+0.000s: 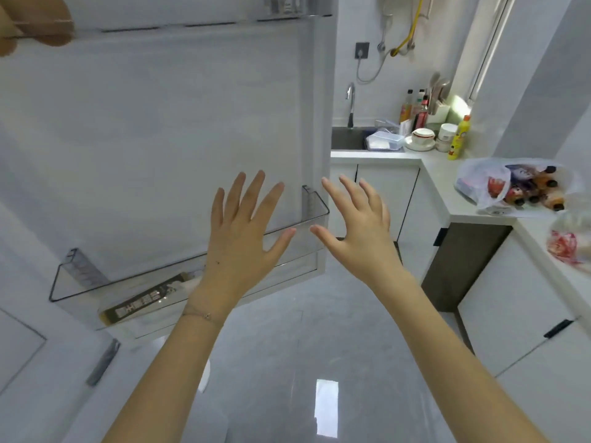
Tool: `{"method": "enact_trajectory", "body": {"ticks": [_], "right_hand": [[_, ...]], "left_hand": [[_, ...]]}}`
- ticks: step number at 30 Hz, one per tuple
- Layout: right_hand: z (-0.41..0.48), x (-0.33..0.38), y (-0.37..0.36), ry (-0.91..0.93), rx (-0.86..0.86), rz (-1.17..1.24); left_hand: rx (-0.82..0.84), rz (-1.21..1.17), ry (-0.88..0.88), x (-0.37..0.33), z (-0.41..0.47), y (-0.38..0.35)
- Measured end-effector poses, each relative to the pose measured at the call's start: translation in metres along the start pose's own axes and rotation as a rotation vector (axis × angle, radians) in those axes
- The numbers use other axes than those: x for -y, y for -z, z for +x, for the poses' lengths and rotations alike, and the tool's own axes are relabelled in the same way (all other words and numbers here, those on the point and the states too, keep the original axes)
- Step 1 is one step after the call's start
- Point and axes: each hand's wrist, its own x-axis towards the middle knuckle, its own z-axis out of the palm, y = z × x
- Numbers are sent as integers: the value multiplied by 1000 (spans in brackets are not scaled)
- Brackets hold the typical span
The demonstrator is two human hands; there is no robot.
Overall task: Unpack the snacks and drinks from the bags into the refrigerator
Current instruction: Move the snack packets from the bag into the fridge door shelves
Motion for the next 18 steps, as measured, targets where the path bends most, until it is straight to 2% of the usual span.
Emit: {"method": "enact_trajectory", "body": {"ticks": [7, 18], "right_hand": [[-11, -95, 64, -103, 36, -106], [-59, -260, 177, -314, -20, -295]], "left_hand": [[60, -125, -104, -97, 57, -47], [178, -268, -263, -292, 124, -141]]}}
